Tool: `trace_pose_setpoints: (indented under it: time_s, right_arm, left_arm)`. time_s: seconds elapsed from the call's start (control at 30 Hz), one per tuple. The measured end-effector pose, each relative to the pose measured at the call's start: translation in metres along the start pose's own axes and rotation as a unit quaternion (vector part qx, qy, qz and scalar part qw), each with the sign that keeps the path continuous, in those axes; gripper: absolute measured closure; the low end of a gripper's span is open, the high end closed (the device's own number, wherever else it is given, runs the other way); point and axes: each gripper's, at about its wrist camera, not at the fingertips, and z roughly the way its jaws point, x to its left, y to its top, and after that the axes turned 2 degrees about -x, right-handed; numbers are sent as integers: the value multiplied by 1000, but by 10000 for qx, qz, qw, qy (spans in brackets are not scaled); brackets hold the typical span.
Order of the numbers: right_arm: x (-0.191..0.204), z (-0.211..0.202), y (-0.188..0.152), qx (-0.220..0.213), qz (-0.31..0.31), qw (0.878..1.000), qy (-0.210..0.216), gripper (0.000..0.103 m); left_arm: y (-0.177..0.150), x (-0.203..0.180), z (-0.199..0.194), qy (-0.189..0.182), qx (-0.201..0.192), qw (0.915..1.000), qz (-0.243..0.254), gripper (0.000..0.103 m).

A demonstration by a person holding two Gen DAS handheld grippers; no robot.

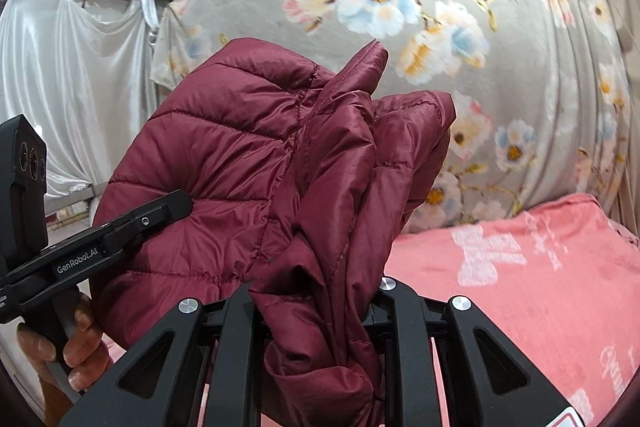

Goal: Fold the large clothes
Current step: 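Carry the lifted maroon bundle with both tools over the pink blanket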

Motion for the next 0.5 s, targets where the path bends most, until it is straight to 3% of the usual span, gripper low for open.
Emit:
trace_pose_setpoints:
  time_s: [0.23, 0.5]
  right_arm:
    - [12, 52, -4, 46, -56, 9997, 238, 86]
    - [-1, 133, -51, 588, 31, 9981, 177, 86]
  left_arm:
    - [7, 43, 2, 139, -413, 9991, 3, 61]
    - [-35, 98, 61, 118, -200, 9992, -315, 61]
